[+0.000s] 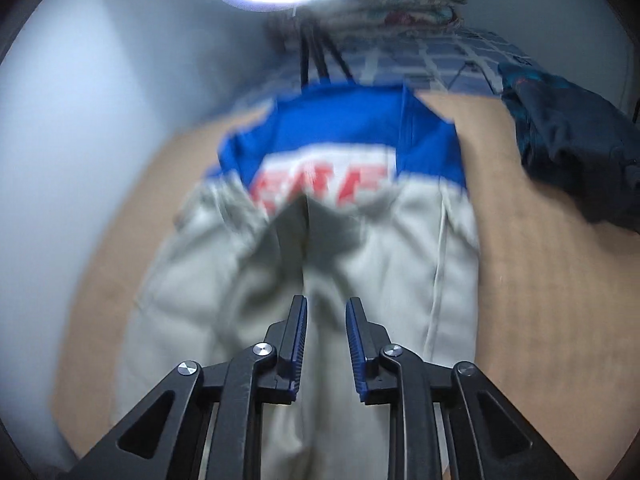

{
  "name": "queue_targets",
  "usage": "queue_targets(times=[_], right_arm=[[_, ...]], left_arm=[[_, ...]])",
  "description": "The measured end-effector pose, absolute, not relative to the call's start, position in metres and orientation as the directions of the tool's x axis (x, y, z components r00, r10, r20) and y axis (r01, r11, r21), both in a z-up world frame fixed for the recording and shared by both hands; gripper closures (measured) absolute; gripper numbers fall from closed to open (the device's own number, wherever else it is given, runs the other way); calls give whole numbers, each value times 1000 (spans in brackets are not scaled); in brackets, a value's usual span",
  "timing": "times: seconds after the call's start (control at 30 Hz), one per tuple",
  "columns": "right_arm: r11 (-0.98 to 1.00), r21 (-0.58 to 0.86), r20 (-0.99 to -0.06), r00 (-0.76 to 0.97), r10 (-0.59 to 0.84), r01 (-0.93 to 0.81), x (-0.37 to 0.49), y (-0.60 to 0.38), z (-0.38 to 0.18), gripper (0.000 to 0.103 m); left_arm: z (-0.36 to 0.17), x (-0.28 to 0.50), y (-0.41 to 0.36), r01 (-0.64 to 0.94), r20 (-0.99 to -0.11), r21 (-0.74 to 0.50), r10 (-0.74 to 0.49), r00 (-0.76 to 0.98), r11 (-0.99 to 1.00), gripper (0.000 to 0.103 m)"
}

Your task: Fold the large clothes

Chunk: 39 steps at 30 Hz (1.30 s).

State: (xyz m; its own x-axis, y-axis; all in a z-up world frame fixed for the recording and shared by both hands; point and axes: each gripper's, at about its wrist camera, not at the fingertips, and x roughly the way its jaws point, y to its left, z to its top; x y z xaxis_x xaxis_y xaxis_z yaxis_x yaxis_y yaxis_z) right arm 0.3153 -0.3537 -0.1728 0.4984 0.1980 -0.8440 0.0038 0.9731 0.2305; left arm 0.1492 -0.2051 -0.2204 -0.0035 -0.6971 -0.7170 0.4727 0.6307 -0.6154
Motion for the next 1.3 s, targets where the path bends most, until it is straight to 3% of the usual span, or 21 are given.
queue_targets(times=[0.2, 0.3, 0.37, 0.67, 0.73, 0.8, 0.97, 1.0, 1.07, 1.13, 1.23, 1.3], right_arm=[[957, 287, -844, 466, 266, -26, 312, -323, -204, 80], [851, 519, -728, 483, 487, -76, 293, -336, -185, 80], [827, 557, -675, 537, 505, -78, 266, -348, -166, 80], [945, 310, -783, 537, 314, -101, 135, -337, -164, 79], [945, 299, -795, 512, 325, -134, 118, -322, -170, 79], [944, 269, -814, 479, 328, -191, 101, -303, -176, 79], [921, -17, -851, 489, 190, -388, 59, -259, -193, 79], [923, -14, -861, 474, 185, -385, 55, -263, -192, 79], [927, 28, -878, 434, 202, -375, 48, -272, -185, 79], [931, 79, -873, 425, 237, -356, 35, -284, -174, 74], [954, 166, -843, 466, 269, -250, 16, -310, -162, 35], [959, 245, -817, 503, 283, -141, -1, -334, -158, 25]], left_arm=[[-212, 151, -189, 478, -715, -610, -699, 10, 632, 84], [-204, 145, -176, 485, -696, -622, -718, 17, 614, 83], [-196, 144, -167, 493, -682, -626, -731, 29, 604, 83], [-166, 142, -112, 490, -633, -606, -753, 179, 626, 82], [-167, 143, -97, 463, -642, -590, -732, 228, 661, 74], [-170, 150, -81, 422, -654, -582, -708, 266, 696, 72], [-187, 157, -54, 336, -703, -535, -629, 332, 775, 71], [-189, 159, -51, 321, -709, -529, -617, 341, 786, 69], [-196, 161, -38, 277, -716, -531, -599, 358, 801, 54], [-204, 162, -26, 240, -719, -544, -594, 361, 804, 47], [-218, 167, -18, 197, -735, -554, -587, 339, 809, 46], [-232, 172, -15, 165, -741, -582, -604, 293, 796, 46]])
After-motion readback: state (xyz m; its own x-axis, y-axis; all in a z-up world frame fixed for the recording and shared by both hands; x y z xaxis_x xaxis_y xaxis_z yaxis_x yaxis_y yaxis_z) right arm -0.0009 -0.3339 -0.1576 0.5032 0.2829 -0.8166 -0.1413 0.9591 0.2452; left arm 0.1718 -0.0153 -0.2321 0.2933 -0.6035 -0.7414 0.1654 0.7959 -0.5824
